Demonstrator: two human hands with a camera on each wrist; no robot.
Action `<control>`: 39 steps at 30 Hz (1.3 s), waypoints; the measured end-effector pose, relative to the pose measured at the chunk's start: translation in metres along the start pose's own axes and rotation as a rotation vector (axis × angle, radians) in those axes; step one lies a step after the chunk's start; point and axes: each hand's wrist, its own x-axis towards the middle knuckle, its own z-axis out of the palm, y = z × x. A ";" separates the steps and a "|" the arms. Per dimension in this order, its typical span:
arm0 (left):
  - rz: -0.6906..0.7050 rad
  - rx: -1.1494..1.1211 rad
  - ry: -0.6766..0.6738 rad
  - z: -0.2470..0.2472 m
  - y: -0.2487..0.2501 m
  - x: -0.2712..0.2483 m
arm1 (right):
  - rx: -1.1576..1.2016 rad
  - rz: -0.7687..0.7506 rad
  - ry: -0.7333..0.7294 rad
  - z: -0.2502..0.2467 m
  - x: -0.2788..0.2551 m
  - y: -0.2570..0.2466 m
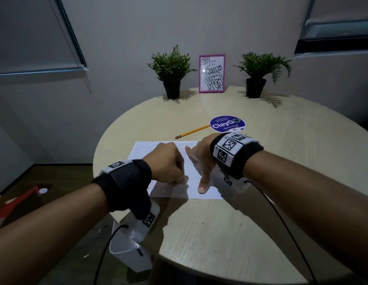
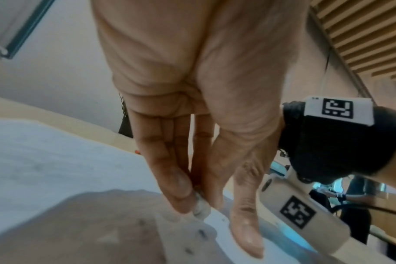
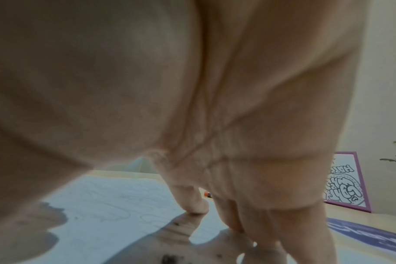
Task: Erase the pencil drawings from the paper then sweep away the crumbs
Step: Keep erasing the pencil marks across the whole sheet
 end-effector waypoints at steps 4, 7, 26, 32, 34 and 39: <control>0.009 -0.131 -0.005 0.013 0.015 0.002 | -0.024 0.001 -0.013 0.002 0.001 -0.001; -0.016 -0.058 0.018 0.015 0.012 0.001 | -0.045 0.043 -0.033 0.004 0.000 -0.003; -0.068 0.011 -0.005 0.009 0.007 -0.004 | -0.024 0.077 -0.033 0.000 -0.019 -0.009; -0.029 0.058 0.013 0.004 0.017 -0.002 | -0.048 0.010 -0.018 -0.003 -0.017 -0.014; -0.001 0.017 -0.016 0.010 0.027 -0.001 | -0.063 0.021 -0.005 -0.005 -0.022 -0.012; -0.026 0.054 -0.028 0.012 0.018 -0.005 | -0.098 0.064 -0.042 -0.002 -0.024 -0.012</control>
